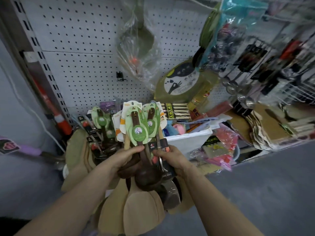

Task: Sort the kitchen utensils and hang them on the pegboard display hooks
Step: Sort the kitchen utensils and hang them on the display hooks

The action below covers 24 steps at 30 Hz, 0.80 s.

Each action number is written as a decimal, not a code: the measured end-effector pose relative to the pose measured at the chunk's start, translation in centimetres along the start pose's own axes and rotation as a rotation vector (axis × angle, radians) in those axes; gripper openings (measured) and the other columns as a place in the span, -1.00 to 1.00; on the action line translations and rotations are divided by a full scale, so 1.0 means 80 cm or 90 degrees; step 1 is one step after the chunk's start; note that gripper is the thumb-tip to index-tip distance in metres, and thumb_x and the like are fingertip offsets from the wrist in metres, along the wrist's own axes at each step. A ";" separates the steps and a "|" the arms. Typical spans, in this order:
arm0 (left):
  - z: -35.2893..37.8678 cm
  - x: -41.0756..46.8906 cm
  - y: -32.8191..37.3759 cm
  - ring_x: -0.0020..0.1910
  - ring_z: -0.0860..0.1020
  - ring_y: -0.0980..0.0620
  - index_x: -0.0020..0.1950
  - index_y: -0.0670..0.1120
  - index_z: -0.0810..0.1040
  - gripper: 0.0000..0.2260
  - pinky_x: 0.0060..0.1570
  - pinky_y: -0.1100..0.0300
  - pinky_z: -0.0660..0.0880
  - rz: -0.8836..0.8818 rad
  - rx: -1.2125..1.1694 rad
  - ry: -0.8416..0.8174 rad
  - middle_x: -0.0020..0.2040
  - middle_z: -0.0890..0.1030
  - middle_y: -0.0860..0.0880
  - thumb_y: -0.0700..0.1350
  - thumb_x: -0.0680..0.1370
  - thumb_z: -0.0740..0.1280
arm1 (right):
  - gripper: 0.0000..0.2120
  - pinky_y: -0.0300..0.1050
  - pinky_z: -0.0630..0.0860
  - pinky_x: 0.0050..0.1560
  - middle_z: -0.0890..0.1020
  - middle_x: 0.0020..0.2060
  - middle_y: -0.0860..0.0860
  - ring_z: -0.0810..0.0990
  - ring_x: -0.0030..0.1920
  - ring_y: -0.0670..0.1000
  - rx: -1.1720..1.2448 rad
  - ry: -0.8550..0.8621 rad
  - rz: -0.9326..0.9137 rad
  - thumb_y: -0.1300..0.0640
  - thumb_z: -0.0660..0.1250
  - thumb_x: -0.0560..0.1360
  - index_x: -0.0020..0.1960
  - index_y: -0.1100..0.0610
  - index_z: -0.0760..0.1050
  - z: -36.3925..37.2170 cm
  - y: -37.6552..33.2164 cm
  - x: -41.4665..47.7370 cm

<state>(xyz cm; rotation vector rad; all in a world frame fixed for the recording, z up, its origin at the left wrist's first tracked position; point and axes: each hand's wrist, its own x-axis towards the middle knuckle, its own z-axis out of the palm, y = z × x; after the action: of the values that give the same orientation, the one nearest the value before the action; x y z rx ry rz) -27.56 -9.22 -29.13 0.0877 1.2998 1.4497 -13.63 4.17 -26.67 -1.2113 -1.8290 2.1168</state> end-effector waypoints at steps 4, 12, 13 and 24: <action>0.090 -0.009 -0.036 0.15 0.60 -0.19 0.18 -0.16 0.62 -0.54 0.31 -0.02 0.42 -0.040 0.031 -0.046 0.08 0.66 -0.22 -0.03 0.31 0.51 | -0.94 -0.22 0.52 -0.44 0.63 -0.41 0.11 0.57 -0.49 -0.01 0.018 0.027 -0.019 0.28 0.39 0.52 -0.12 0.25 0.55 -0.086 0.021 -0.054; 0.295 -0.007 -0.098 0.02 0.63 -0.21 0.13 -0.21 0.64 -0.66 0.08 0.01 0.56 -0.048 0.121 -0.136 0.03 0.66 -0.25 -0.10 0.40 0.47 | -0.69 -0.07 0.59 -0.29 0.68 -0.30 0.16 0.64 -0.39 0.07 0.103 0.182 -0.014 0.22 0.48 0.46 0.13 0.32 0.52 -0.272 0.074 -0.155; 0.320 -0.007 -0.105 -0.08 0.66 -0.17 0.09 -0.20 0.65 -0.74 -0.02 0.06 0.59 -0.052 0.122 -0.156 -0.01 0.68 -0.24 -0.13 0.44 0.44 | -0.68 -0.04 0.61 -0.25 0.68 -0.27 0.18 0.65 -0.36 0.09 0.117 0.196 -0.014 0.21 0.48 0.46 0.15 0.31 0.52 -0.293 0.078 -0.168; 0.541 0.024 -0.178 -0.06 0.65 -0.19 0.15 -0.26 0.62 -0.72 -0.05 0.05 0.60 -0.119 0.213 -0.318 0.09 0.63 -0.30 -0.17 0.48 0.41 | -0.77 -0.12 0.60 -0.35 0.66 -0.31 0.17 0.63 -0.42 0.05 0.216 0.383 -0.024 0.25 0.44 0.49 0.09 0.33 0.51 -0.478 0.117 -0.288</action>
<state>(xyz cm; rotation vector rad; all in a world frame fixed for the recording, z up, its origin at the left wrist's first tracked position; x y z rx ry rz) 9.77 16.38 -23.69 0.5040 1.0859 0.9582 29.08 19.48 -22.13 -1.4845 -1.1739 1.6839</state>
